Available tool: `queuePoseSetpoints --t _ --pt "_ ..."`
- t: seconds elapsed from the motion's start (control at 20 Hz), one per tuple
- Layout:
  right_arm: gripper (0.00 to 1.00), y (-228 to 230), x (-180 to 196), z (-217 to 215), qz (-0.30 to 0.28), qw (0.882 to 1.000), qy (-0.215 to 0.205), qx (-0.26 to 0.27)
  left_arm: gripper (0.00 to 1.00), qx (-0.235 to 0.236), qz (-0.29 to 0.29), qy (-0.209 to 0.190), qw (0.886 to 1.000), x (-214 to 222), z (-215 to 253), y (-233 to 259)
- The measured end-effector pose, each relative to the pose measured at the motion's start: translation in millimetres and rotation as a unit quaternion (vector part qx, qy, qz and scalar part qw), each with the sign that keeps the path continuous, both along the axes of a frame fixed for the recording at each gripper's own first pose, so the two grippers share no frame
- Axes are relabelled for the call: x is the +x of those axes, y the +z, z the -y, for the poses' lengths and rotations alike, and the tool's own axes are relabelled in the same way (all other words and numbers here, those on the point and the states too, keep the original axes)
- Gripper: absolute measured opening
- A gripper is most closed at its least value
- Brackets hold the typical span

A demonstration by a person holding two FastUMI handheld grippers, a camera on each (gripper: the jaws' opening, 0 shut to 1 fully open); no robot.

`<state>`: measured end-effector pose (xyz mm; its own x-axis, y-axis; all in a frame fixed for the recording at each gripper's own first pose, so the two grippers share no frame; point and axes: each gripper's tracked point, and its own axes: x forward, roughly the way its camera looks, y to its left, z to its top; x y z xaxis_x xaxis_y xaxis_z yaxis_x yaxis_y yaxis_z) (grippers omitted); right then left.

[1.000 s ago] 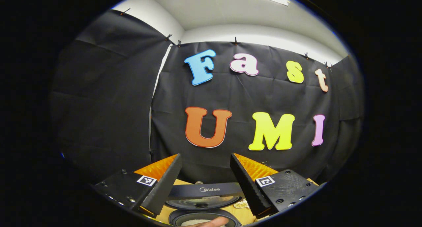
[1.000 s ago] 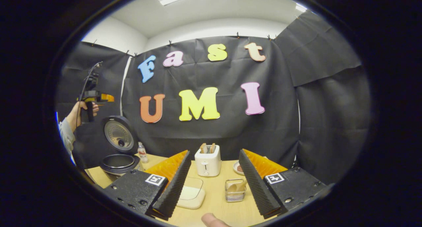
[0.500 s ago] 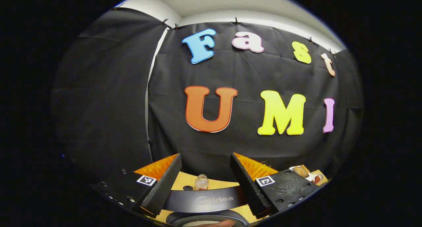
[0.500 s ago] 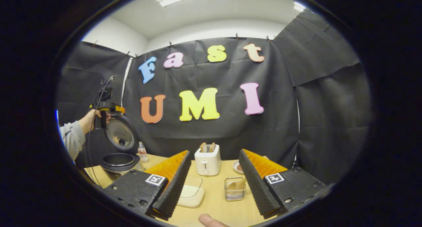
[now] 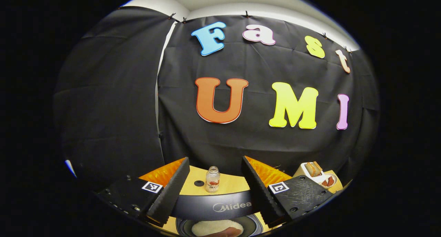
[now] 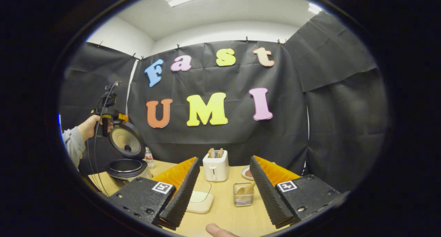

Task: Close the left gripper, press the button to open the rice cooker; take a wooden spoon from the chopstick holder with the right hand, scoop a spoonful of rice and pour it into the rice cooker, then put the wooden spoon back into the chopstick holder.

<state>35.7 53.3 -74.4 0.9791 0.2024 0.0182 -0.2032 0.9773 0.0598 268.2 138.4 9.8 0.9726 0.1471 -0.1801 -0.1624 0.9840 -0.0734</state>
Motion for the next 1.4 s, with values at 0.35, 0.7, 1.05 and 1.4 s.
queuePoseSetpoints --t 0.35,0.7,1.05,1.4 --pt "0.95 2 -16 -14 -0.002 1.0 0.01 0.013 0.96 0.007 -0.003 -0.019 1.0 -49 26 -33" --pt "0.95 -5 -19 -27 -0.006 1.0 0.021 0.01 1.0 0.004 -0.04 -0.04 0.998 -92 54 -98" --pt "0.95 -24 -17 -53 -0.037 0.998 0.037 -0.017 0.95 0.016 -0.069 -0.021 0.997 -110 61 -147" --pt "0.95 -24 -25 -68 -0.057 0.997 0.048 -0.014 0.95 0.016 -0.115 -0.026 0.993 -126 67 -165"
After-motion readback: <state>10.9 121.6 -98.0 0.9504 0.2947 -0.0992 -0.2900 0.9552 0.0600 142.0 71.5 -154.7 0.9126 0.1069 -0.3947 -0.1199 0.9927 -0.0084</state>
